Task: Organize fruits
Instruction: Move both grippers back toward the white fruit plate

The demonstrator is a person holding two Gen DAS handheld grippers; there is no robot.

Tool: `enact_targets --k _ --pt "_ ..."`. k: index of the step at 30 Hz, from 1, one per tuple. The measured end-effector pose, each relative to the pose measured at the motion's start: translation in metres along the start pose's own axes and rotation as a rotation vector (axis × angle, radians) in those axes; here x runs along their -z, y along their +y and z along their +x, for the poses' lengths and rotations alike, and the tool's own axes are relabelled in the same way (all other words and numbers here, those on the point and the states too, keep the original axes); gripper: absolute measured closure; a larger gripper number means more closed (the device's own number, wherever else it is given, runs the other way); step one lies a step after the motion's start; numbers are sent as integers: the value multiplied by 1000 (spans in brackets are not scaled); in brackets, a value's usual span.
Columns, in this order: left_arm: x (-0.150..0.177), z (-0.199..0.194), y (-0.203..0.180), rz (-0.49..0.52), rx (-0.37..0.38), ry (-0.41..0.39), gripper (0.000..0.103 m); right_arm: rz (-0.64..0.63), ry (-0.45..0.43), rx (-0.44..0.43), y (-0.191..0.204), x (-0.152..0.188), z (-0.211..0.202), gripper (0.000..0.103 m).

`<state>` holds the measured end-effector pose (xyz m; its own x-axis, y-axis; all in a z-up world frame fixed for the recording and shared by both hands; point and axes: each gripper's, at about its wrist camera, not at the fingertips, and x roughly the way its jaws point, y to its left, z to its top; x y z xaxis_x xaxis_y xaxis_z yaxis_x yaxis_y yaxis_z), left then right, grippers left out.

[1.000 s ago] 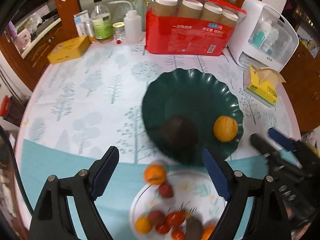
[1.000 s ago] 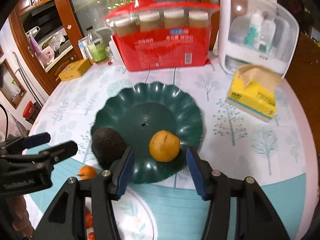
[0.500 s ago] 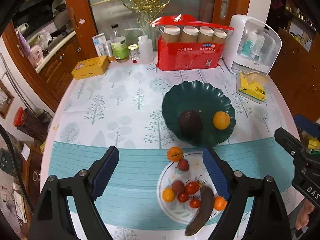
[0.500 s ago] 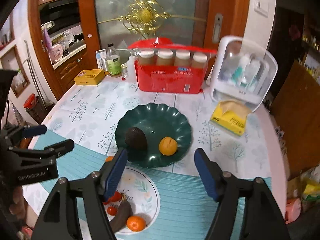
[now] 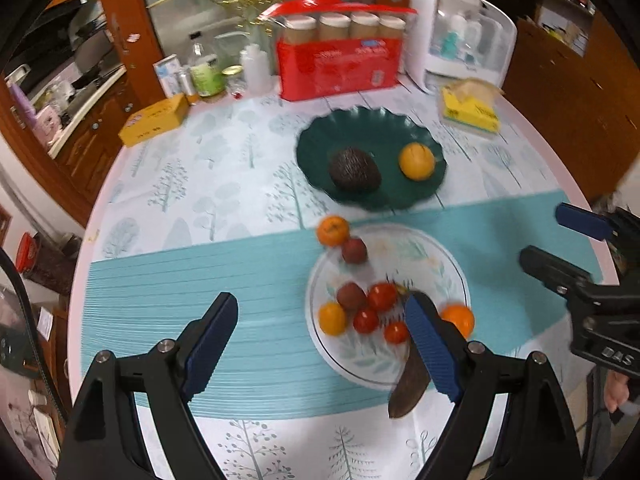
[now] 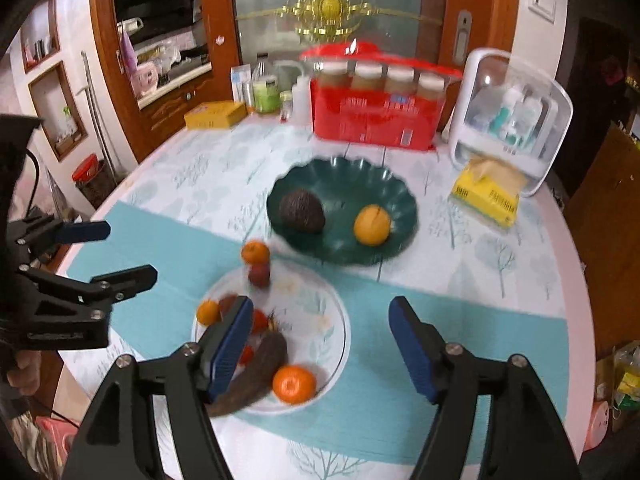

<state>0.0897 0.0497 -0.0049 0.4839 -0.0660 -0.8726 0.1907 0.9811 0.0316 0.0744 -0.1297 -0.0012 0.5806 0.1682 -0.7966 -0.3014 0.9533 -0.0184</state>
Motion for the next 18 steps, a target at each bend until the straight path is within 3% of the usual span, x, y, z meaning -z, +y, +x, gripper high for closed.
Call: enact_targets --k 4,9,18 --pt "18 18 -3 18 11 6 18 15 39 -21 -2 26 19 32" --pt "37 53 6 -12 54 68 18 14 70 -30 -2 52 42 32" --pt "52 97 25 -82 91 121 31 -45 120 -69 6 86 72 32"
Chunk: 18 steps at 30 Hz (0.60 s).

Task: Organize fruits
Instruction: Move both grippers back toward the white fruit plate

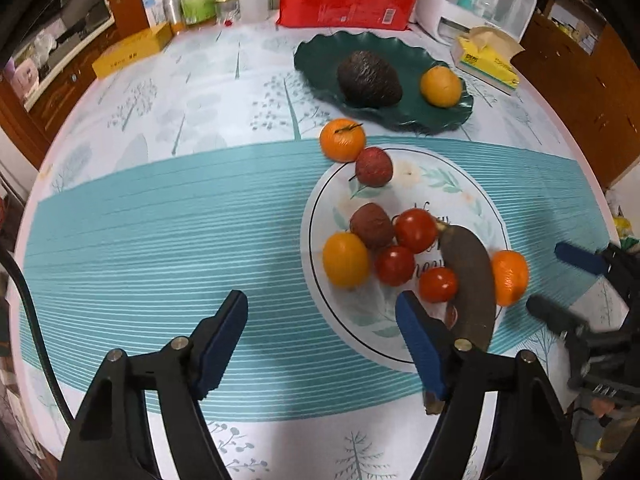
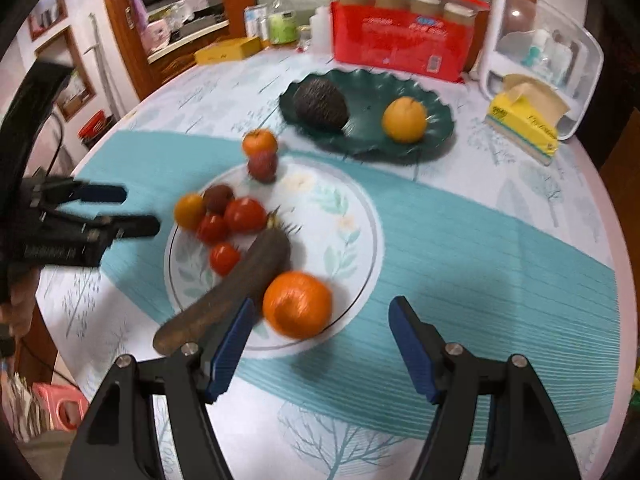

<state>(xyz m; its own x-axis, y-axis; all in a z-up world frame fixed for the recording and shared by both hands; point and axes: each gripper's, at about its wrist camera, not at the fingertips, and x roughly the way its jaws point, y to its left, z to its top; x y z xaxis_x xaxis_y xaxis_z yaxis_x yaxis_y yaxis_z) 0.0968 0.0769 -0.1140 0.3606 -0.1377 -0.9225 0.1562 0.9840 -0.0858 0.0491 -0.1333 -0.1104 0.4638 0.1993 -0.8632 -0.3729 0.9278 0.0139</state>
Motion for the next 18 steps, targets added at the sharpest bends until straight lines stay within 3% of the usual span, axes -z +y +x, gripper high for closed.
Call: enact_targets --k 8,13,18 --pt "-7 23 -4 -1 49 36 37 -30 44 -9 2 13 25 32" --pt "-15 34 -6 -11 78 56 53 4 63 -40 -4 10 37 33" --pt "-22 35 -3 -32 88 48 60 -7 52 -49 -2 7 44 33"
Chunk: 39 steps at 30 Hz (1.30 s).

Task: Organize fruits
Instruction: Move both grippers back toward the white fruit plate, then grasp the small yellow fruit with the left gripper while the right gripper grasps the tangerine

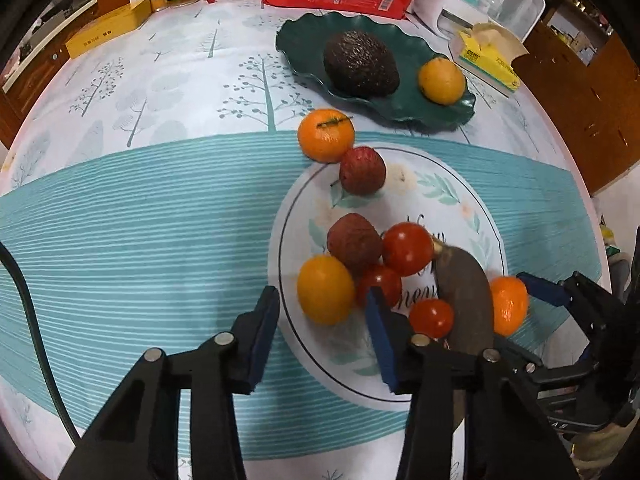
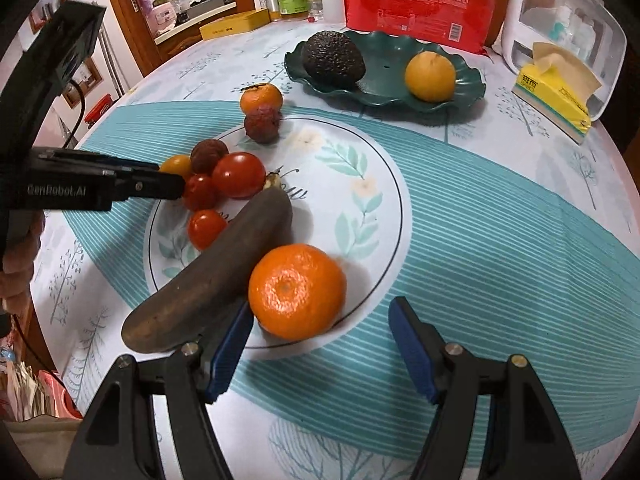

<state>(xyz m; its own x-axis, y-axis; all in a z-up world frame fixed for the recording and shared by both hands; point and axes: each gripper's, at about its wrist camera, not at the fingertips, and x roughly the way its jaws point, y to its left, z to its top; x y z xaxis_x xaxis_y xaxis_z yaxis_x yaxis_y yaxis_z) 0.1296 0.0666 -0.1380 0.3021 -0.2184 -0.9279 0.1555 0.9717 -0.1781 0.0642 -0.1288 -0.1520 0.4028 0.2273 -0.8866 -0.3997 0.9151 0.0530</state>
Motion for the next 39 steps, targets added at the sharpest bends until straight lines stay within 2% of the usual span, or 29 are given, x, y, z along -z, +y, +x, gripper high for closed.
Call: enact_targets --k 11,20,26,31,34,35,37,39 --pt "-6 12 16 -41 -29 33 61 -59 -33 0 5 0 -2 38" --pt "-13 18 14 -6 -94 11 61 -44 -38 -23 1 0 0 39" --pt "-14 19 10 21 -112 11 62 -45 -37 -38 0 0 1 38" --pt "-8 16 12 17 -108 15 73 -71 -44 -47 0 -1 1 38" --pt "-4 14 14 14 -105 0 73 -80 -58 -51 0 0 1 38" --pt "-3 14 15 13 -107 -4 74 -80 -59 -52 0 0 1 40" --pt "-1 13 14 15 -110 -11 74 -81 -62 -86 0 1 0 54" --pt "2 13 14 10 -101 -14 74 -79 -61 -101 1 2 -1 56"
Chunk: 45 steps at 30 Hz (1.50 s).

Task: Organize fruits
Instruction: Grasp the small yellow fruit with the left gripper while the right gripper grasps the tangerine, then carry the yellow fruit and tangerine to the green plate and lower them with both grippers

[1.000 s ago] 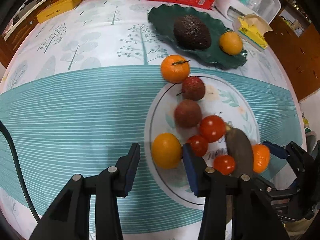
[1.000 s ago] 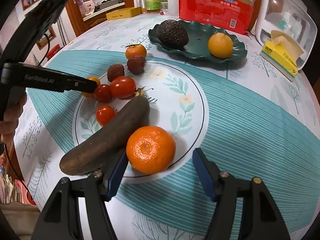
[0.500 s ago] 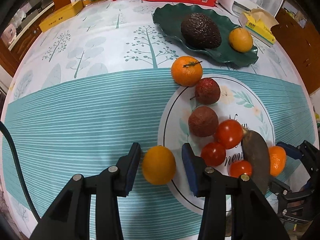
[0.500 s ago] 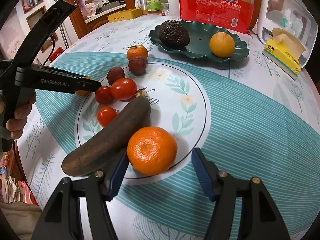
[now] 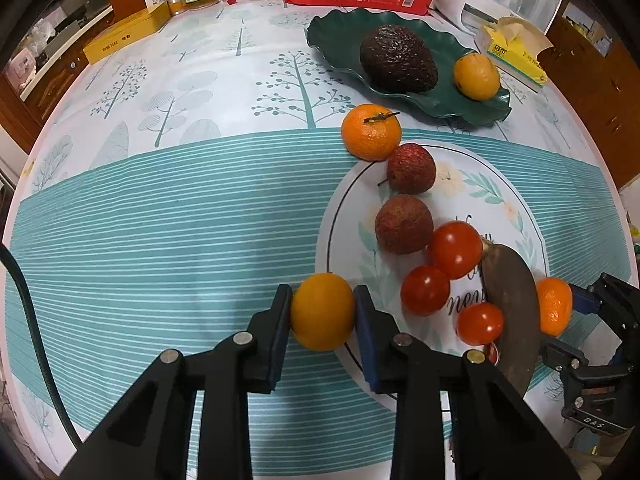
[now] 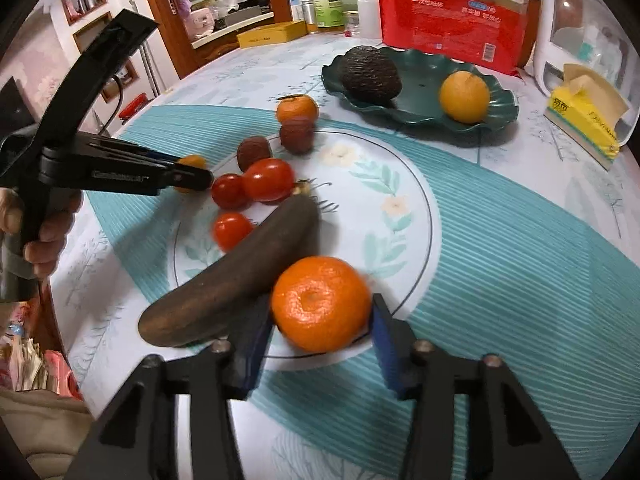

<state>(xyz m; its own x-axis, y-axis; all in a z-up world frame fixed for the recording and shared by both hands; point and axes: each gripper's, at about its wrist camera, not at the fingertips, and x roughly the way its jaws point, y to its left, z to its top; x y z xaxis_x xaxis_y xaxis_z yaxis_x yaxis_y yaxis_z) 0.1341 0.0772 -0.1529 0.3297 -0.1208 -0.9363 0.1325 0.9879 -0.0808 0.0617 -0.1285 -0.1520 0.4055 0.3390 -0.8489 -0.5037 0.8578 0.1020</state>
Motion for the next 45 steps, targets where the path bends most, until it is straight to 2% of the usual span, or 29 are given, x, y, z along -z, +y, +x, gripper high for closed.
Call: enact_targets --k 3,9,17,23,28,34,39,43,45 --pt "4 -3 0 -12 17 8 75 3 -5 32 1 0 -1 57" --pt "12 -30 -8 6 25 -16 75 68 -15 26 -5 -2 -14 57" --pt "-5 -90 -26 74 -7 -61 75 129 -49 9 -8 -33 -71 57" --pt "-36 -128 -43 124 -22 -57 75 156 -70 -39 -13 -86 -125 57" --pt "-78 -170 -59 170 -74 -112 75 141 -140 -6 -15 -142 -177 57" --pt "-142 -211 -65 159 -108 -161 75 150 -213 58 -30 -213 -223 57" --pt "-196 -216 -70 170 -148 -185 75 156 -211 106 -50 -254 -216 57" --pt "-234 -182 -69 167 -164 -155 74 174 -123 138 -78 -280 -162 57" --pt "-249 -151 -66 150 -155 -122 74 182 -80 152 -90 -286 -130 57"
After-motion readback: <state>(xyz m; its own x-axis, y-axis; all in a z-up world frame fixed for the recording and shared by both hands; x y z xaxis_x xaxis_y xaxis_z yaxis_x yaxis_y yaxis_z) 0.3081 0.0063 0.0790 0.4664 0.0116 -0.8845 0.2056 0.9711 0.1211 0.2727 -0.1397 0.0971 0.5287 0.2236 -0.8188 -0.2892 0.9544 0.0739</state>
